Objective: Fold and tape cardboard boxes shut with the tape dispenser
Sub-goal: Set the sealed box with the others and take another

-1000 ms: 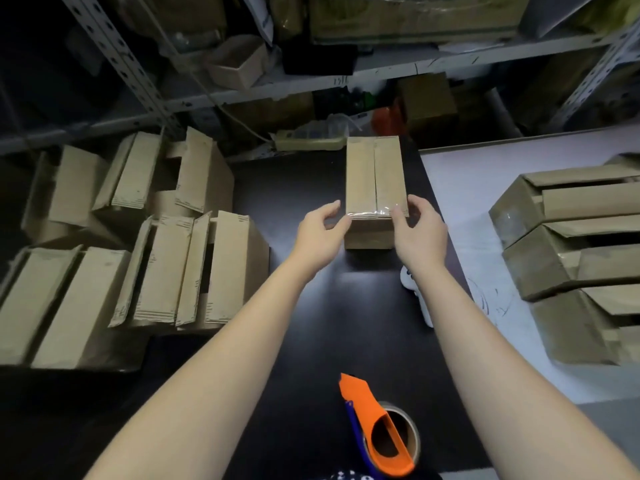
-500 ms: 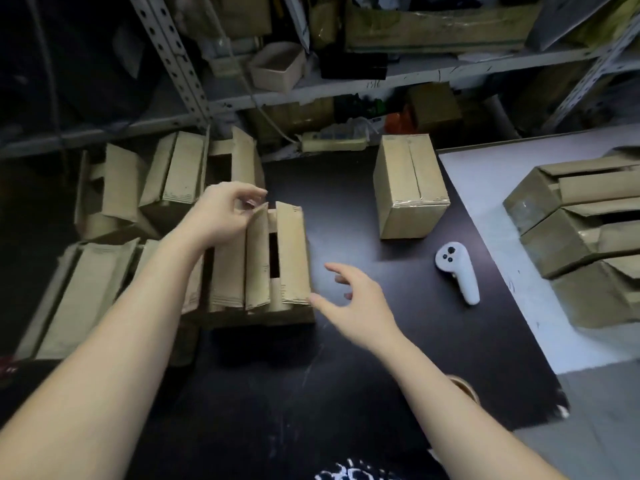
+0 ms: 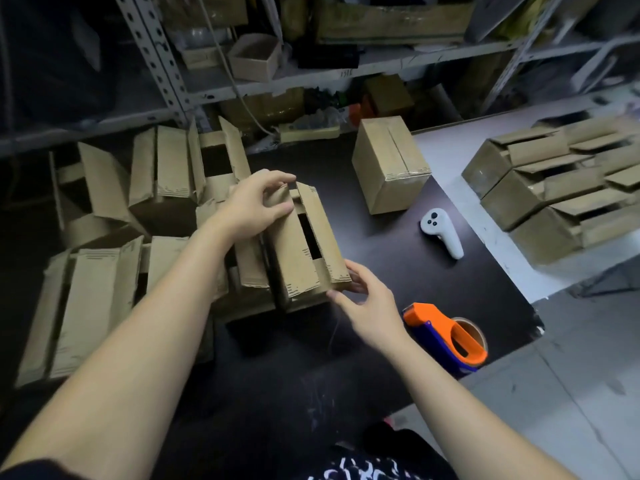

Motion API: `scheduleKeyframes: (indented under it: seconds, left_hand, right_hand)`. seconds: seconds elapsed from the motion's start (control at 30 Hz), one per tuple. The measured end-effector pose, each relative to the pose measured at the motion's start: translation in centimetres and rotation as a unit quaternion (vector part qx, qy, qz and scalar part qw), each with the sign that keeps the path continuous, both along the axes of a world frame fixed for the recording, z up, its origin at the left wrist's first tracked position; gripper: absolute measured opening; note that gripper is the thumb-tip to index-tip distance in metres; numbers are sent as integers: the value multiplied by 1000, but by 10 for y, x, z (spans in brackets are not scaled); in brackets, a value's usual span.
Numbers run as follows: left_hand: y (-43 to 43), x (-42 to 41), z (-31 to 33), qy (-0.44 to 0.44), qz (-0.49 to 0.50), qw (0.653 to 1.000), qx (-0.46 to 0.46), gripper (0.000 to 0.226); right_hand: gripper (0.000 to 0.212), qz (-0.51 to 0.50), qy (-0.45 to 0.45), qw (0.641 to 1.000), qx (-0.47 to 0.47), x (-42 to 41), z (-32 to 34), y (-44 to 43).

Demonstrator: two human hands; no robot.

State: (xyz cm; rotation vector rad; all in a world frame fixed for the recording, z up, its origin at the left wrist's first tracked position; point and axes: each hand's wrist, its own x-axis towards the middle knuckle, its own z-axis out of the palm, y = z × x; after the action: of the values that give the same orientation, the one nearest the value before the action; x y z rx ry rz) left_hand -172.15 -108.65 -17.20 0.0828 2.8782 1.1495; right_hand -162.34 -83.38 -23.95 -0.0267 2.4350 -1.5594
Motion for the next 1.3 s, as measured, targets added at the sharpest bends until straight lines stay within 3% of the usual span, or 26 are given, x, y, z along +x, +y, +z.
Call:
scheduleKeyframes:
  seconds: [0.17,0.33,0.53,0.77,1.07,1.3]
  left_hand:
    - [21,29,13,55,15,997,44,40]
    - [64,74,19,82,121,986,75,44]
    - [119,148,12,54,234,961,135,53]
    - [164,215,-15,47,286,943,167,49]
    - [189,278,-55,20,368,910,192,39]
    - [184,283,-70,14,349,920,176,30]
  right_hand:
    - [54,-47,35,997,-47,19,3,29]
    - [50,-102,60,984,-130,38,5,63]
    - [48,-85,7,972,-218,65,5,106]
    - [49,-69,-48,957,-279,78,5,143]
    - [35,32,1,977,-210,103,-3,149]
    - [29,10,-31,993,-111,107,-12,145]
